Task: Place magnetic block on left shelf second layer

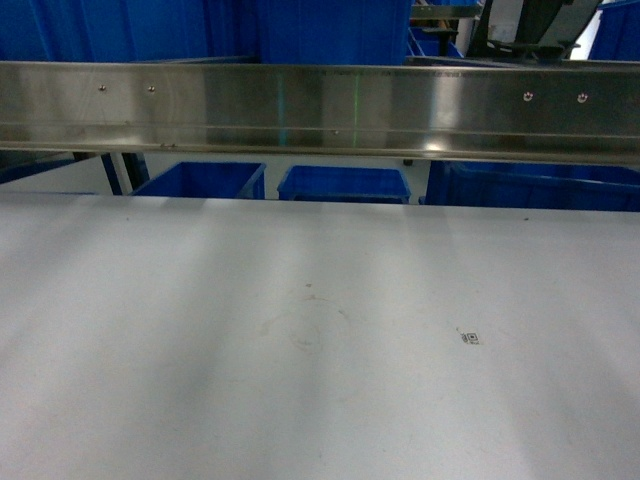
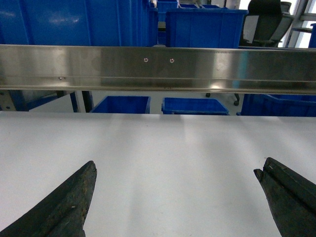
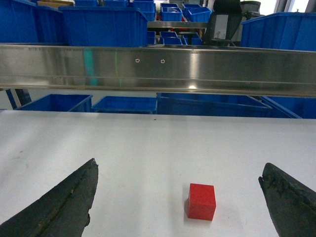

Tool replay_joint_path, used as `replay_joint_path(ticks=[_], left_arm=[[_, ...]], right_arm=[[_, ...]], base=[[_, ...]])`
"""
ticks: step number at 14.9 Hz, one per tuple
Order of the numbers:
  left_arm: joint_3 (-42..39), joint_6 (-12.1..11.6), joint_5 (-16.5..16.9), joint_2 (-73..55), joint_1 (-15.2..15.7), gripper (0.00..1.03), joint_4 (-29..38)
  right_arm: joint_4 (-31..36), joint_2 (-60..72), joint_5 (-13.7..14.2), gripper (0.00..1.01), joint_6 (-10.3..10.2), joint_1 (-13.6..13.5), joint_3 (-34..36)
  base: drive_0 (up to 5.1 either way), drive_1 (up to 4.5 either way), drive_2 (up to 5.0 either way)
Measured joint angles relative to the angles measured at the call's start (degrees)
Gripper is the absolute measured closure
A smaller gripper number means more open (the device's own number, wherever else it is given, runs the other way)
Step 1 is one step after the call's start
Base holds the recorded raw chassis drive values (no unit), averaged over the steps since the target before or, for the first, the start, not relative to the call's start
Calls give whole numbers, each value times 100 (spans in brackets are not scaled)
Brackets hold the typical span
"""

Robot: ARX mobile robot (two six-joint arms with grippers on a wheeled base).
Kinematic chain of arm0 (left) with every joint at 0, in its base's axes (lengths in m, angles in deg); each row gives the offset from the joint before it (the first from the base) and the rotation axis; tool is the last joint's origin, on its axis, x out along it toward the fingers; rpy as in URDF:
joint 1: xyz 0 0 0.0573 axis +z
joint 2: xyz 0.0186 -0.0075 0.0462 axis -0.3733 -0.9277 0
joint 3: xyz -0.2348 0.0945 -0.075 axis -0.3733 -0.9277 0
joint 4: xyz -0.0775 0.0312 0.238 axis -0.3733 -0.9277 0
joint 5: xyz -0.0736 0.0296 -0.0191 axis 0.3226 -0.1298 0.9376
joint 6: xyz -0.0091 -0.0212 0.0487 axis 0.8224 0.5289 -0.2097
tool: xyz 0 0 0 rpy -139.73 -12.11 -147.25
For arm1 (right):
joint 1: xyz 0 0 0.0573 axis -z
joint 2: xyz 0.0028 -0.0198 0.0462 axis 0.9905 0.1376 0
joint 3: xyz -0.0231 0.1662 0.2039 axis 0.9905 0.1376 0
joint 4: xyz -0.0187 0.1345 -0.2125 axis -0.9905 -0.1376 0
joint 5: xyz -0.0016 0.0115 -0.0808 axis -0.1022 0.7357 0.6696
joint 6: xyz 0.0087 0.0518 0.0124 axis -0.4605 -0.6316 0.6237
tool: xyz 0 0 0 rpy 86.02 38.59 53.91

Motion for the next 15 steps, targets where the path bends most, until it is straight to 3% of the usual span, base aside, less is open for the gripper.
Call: replay_joint_path(ticks=[15], left_arm=[[0, 0, 0, 0, 0, 5, 0]], right_arm=[[0, 0, 0, 3, 0, 0, 0]], base=[[0, 0, 0]])
